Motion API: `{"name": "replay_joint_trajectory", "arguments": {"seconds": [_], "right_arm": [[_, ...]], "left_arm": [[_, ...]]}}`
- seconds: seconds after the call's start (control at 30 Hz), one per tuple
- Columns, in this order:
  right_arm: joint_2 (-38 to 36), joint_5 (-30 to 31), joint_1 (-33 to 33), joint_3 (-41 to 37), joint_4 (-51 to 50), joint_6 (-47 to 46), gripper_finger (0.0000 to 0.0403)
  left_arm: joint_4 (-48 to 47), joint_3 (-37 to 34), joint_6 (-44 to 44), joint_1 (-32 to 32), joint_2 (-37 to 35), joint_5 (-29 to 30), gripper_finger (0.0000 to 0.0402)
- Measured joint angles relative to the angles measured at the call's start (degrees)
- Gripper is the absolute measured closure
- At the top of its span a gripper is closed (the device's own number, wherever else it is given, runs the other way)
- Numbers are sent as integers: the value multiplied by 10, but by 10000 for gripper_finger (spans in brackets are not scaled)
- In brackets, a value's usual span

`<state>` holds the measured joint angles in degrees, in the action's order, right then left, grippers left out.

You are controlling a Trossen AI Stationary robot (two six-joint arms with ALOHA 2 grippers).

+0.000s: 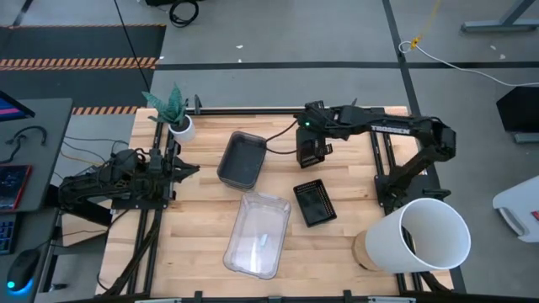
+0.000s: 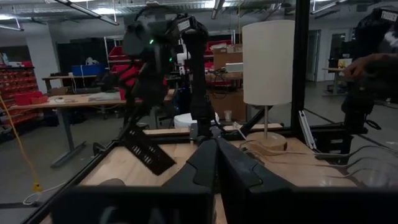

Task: Stack baskets by color
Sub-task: Stack the top black basket on the bottom black baskets

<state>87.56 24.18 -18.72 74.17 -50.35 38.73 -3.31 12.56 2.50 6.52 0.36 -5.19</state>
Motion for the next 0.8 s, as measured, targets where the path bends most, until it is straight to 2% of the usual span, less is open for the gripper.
{"name": "replay_joint_trajectory", "arguments": {"seconds": [0.3,0.4,0.57,0.8], "right_arm": [[-93,-3,69,0,-17,-99,390],[-115,-20,99,0,-46,-147,390],[-127,-37,153,0,-126,-236,390],[-110,-88,221,0,-153,-321,390]], "left_arm": [[0,0,-4,0,0,0,383],[0,0,-5,0,0,0,380],[0,0,-5,0,0,0,381],[0,0,-5,0,0,0,389]]}}
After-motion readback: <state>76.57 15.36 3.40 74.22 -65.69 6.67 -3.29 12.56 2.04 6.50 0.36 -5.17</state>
